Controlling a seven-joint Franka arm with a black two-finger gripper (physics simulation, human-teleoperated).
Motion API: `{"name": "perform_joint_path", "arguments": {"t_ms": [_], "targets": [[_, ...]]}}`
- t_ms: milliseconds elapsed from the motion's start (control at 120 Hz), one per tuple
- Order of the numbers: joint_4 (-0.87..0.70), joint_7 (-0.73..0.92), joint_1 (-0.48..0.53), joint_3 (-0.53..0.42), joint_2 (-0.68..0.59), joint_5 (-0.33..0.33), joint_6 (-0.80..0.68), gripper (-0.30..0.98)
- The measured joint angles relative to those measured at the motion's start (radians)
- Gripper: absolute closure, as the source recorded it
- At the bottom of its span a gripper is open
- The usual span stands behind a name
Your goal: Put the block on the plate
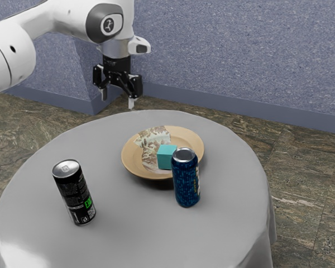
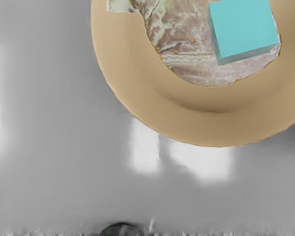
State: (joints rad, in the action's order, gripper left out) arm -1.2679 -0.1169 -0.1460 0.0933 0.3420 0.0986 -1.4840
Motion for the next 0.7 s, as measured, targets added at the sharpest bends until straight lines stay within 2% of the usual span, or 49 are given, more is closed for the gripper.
{"name": "perform_joint_path", "arguments": {"t_ms": [142, 500, 700], "targets": [[-0.078, 0.047, 0.057, 0.002, -0.086, 0.030, -0.002, 0.00], [-0.220, 0.145, 0.173, 0.003, -0.235, 0.050, -0.028, 0.00], [-0.220, 0.179, 0.208, -0.003, -0.282, 0.056, -0.033, 0.00]]}}
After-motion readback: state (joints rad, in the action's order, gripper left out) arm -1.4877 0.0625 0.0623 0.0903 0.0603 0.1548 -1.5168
